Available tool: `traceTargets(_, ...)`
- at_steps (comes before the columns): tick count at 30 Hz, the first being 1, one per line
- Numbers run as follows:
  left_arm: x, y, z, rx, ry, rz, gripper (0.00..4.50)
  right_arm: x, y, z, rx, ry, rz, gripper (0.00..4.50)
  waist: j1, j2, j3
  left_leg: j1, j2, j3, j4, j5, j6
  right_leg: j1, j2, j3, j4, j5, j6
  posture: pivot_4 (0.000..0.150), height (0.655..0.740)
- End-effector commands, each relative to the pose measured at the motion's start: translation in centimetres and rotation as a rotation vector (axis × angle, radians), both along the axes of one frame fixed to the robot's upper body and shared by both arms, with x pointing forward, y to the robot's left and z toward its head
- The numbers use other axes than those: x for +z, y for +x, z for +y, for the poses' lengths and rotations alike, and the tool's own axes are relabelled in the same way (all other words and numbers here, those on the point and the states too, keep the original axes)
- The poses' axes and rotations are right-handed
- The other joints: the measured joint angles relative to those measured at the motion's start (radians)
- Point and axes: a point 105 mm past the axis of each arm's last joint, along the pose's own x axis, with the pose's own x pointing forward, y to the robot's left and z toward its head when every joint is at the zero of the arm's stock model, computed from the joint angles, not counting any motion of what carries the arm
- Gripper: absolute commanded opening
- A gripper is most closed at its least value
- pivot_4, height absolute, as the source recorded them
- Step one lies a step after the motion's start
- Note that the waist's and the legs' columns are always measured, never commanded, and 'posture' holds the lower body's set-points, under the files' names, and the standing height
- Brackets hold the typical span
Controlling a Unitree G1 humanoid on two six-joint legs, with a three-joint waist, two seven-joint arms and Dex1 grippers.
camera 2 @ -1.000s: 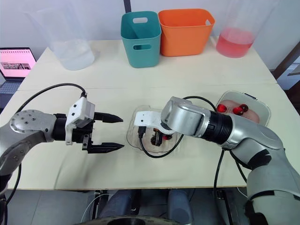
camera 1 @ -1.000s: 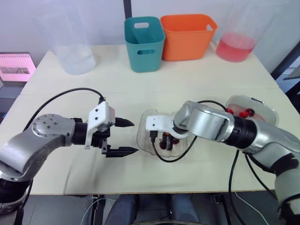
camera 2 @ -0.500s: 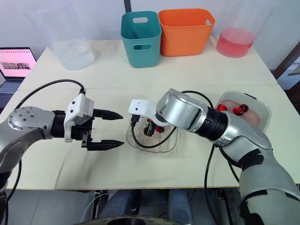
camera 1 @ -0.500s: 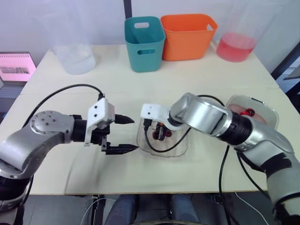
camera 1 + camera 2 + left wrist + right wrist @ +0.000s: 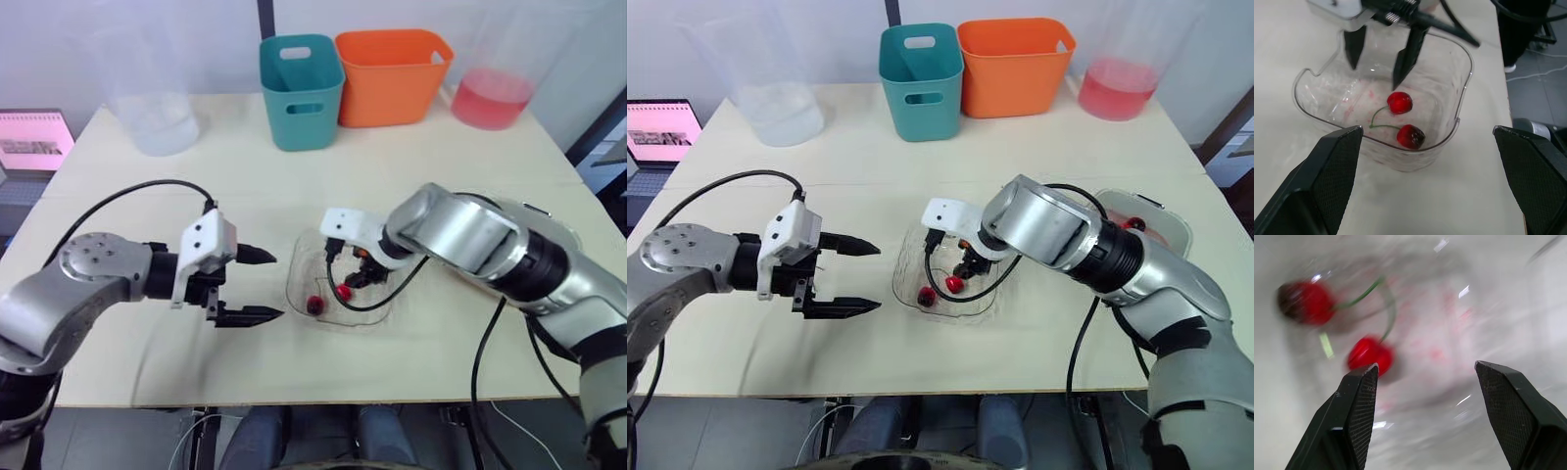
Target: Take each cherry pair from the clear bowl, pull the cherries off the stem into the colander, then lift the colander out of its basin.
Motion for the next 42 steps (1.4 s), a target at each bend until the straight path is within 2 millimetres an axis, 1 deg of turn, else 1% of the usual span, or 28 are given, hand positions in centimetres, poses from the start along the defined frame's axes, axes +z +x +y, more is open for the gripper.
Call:
traceTargets(1,0.4,-0.1,0.0,-0.021,0.014,-0.036,4.50,0.4,-0.4,0.4,0.005,0.021,0.005,3.34,0.001,0.000,0.000,0.000,0.000,0.000,0.000,0.000,0.000,0.000,0.000,0.000,0.000,0.000,0.000,0.150,0.7400)
traceTargets(11,0.3,-0.3,-0.3,-0.024,0.012,-0.041,4.50,-0.8,-0.8,2.2,0.012,0.031,0.061,3.34,0.003,0.000,0.000,0.000,0.000,0.000,0.000,0.000,0.000,0.000,-0.001,0.000,0.000,0.000,0.000,0.150,0.7400)
traceTargets(17,0.3,-0.3,-0.4,-0.018,0.008,-0.043,4.50,-1.8,-0.6,2.1,0.011,0.004,0.060,3.34,0.003,0.000,0.000,0.000,0.000,0.000,0.000,0.000,0.000,0.000,-0.001,0.000,0.000,0.000,0.000,0.150,0.7400)
traceTargets(18,0.3,-0.3,-0.4,-0.016,0.007,-0.044,4.50,-1.9,-0.6,2.1,0.011,0.000,0.060,3.11,0.002,0.000,0.000,0.000,0.000,0.000,0.000,0.000,0.000,0.000,-0.001,0.000,0.000,0.000,0.000,0.150,0.7400)
traceTargets(20,0.4,-0.2,-0.4,-0.015,0.006,-0.046,4.50,-2.3,-0.7,2.1,0.020,-0.010,0.062,2.47,0.002,0.000,0.000,0.000,0.000,0.000,0.000,0.000,0.000,0.000,0.000,0.000,0.000,0.000,0.000,0.150,0.7400)
traceTargets(21,0.4,-0.2,-0.4,-0.014,0.005,-0.048,4.50,-2.4,-0.7,2.1,0.023,-0.014,0.062,2.04,0.002,0.000,0.000,0.000,0.000,0.000,0.000,0.000,0.000,0.000,0.000,0.000,0.000,0.000,0.000,0.150,0.7400)
traceTargets(23,0.5,-0.1,-0.4,-0.014,0.005,-0.050,4.50,-2.5,-0.7,2.1,0.026,-0.015,0.063,1.03,0.002,0.000,0.000,0.000,0.000,0.000,0.000,0.000,0.000,0.000,0.000,0.000,0.000,0.000,0.000,0.150,0.7400)
traceTargets(24,0.5,-0.1,-0.4,-0.013,0.005,-0.051,4.50,-2.4,-0.7,2.1,0.026,-0.014,0.059,0.64,0.002,0.000,0.000,0.000,0.000,0.000,0.000,0.000,0.000,0.000,0.000,0.000,0.000,0.000,0.000,0.150,0.7400)
traceTargets(25,0.5,0.0,-0.4,-0.013,0.005,-0.053,4.50,-2.3,-0.6,2.1,0.025,-0.011,0.054,0.64,0.002,0.000,0.000,0.000,0.000,0.000,0.000,0.000,0.000,0.000,0.000,0.000,0.000,0.000,0.000,0.150,0.7400)
traceTargets(29,0.7,0.2,-0.3,-0.005,0.002,-0.057,4.50,-1.1,0.0,1.9,0.003,0.017,0.017,0.64,0.003,0.000,0.000,0.000,0.000,0.000,0.000,0.000,0.000,0.000,0.000,0.000,0.000,0.000,0.000,0.150,0.7400)
traceTargets(31,1.0,0.7,0.2,0.020,-0.003,-0.061,4.50,0.5,0.6,1.1,-0.021,0.053,-0.036,0.64,0.003,0.000,0.000,0.000,0.000,0.000,0.000,0.000,0.000,0.000,0.000,0.000,0.000,0.000,0.000,0.150,0.7400)
traceTargets(33,1.4,1.1,0.7,0.042,-0.017,-0.059,4.50,2.2,0.8,0.1,-0.045,0.096,-0.083,0.64,0.006,0.000,0.000,0.000,0.000,0.000,0.000,0.000,0.000,0.000,-0.001,0.000,0.000,0.000,0.000,0.150,0.7400)
traceTargets(35,2.1,1.5,1.0,0.057,-0.060,-0.051,4.50,3.7,0.3,-0.9,-0.061,0.150,-0.110,0.64,0.009,0.000,0.000,0.000,-0.001,0.000,0.000,0.000,0.000,0.000,-0.001,0.000,0.000,0.000,0.000,0.150,0.7400)
traceTargets(37,2.9,2.0,1.2,0.065,-0.104,-0.050,4.50,4.7,-0.4,-1.7,-0.065,0.191,-0.132,0.64,0.008,0.000,0.000,0.000,-0.001,0.000,0.000,0.000,0.000,0.001,-0.001,0.000,-0.001,0.000,0.000,0.150,0.7400)
traceTargets(39,3.8,2.6,1.2,0.076,-0.153,-0.057,4.50,5.8,-1.1,-1.6,-0.043,0.263,-0.170,0.64,0.009,0.000,0.000,0.000,0.000,-0.001,0.000,0.000,0.000,0.001,0.000,-0.001,-0.001,0.000,0.000,0.150,0.7400)
traceTargets(41,5.0,3.5,1.1,0.083,-0.218,-0.069,4.50,7.5,-1.7,-1.2,0.024,0.378,-0.281,0.64,0.009,0.000,0.000,0.000,0.000,-0.001,0.000,0.000,0.000,0.001,0.000,-0.001,-0.001,0.000,0.000,0.150,0.7400)
traceTargets(42,5.5,3.9,0.9,0.083,-0.245,-0.073,4.50,8.0,-1.7,-1.3,0.024,0.412,-0.323,0.64,0.008,0.000,0.000,0.000,0.000,-0.001,0.001,0.000,0.000,0.002,0.000,-0.001,0.000,0.000,0.000,0.150,0.7400)
